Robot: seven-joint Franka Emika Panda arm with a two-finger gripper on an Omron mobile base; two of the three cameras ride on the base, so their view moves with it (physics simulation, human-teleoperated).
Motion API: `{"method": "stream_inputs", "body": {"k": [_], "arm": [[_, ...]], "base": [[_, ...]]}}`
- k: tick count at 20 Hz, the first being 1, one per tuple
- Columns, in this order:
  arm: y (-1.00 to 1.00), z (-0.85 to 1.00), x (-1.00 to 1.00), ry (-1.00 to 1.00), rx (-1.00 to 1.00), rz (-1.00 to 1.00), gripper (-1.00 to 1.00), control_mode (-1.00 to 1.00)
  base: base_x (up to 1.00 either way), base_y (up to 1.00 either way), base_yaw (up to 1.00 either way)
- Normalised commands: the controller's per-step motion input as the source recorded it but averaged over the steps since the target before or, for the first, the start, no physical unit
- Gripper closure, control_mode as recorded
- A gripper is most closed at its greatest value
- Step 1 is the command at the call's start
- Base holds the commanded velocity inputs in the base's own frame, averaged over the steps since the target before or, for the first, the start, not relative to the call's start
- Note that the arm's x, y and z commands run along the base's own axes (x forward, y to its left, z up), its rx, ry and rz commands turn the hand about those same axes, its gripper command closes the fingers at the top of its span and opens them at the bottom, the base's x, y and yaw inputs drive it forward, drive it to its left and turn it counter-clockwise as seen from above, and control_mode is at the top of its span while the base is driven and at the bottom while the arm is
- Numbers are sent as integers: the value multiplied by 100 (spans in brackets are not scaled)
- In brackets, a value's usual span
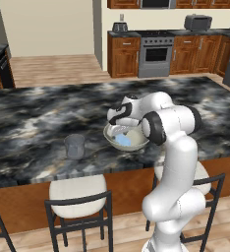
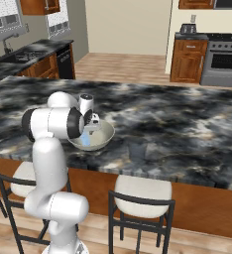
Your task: There are four ice cubes in the ice bowl. Place two ice cubes in each glass of water.
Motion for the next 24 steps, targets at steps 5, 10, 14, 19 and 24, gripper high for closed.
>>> {"method": "stream_inputs", "body": {"k": [5,10,14,19,24], "arm": [[0,-20,6,0,0,1,-100,-100],[0,-10,0,0,0,0,-100,-100],[0,0,-2,0,0,0,-100,-100],[0,0,-12,0,0,0,-100,-100],[-1,0,-22,0,0,0,100,-100]], "base": [[0,0,0],[0,0,0],[0,0,0],[0,0,0],[0,0,0]]}}
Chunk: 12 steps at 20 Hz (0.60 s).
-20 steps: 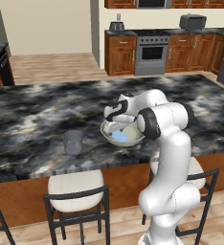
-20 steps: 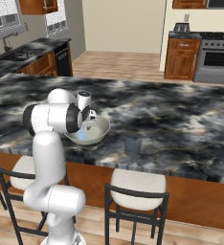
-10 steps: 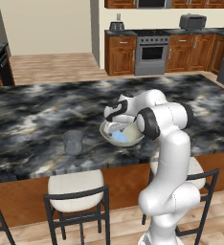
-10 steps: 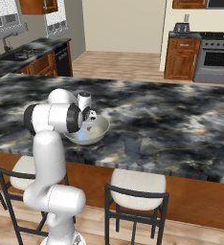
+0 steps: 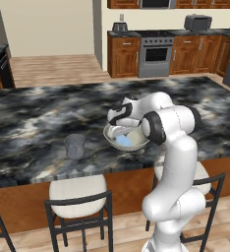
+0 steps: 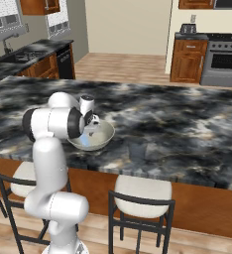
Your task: There are four ice cubes in the ice bowl. Place two ice cubes in each glass of water.
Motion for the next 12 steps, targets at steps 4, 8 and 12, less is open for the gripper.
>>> {"method": "stream_inputs", "body": {"k": [4,8,12], "arm": [[-11,-3,-30,0,0,0,100,-100],[-15,-3,-28,0,0,0,100,-100],[-8,11,-17,-4,1,0,100,-100]], "base": [[0,0,0],[0,0,0],[0,0,0]]}}
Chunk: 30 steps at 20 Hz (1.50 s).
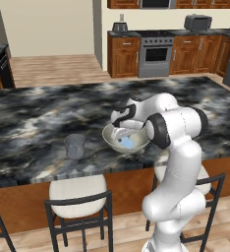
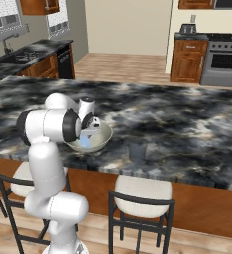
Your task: There are four ice cubes in the ice bowl. Place two ice cubes in each glass of water.
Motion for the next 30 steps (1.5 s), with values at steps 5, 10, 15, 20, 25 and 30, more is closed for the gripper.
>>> {"method": "stream_inputs", "body": {"k": [5,10,15,20,25,30], "arm": [[0,71,-2,-13,5,-3,100,-100],[0,78,-1,-10,1,-9,100,-100],[-17,48,-30,-6,0,-33,100,-100],[-41,20,-37,-1,0,-60,100,-100],[-43,2,-13,-1,0,-69,100,-100],[-52,22,0,1,2,-69,100,-100]], "base": [[0,0,0],[0,0,0],[0,0,0],[0,0,0],[0,0,0],[0,0,0]]}}
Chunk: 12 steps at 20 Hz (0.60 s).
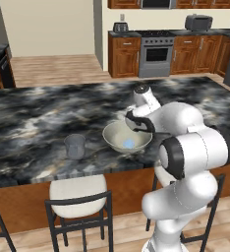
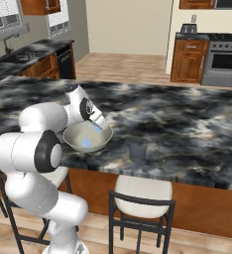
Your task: There are four ice cubes in the ice bowl. Place two ice cubes in each glass of water.
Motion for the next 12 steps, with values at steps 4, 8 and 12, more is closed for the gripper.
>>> {"method": "stream_inputs", "body": {"k": [4,8,12], "arm": [[-82,37,-2,16,7,-47,100,-100],[-99,30,-15,10,16,-20,100,-100],[-99,11,-20,7,21,-4,100,-100]], "base": [[0,0,0],[0,0,0],[0,0,0]]}}
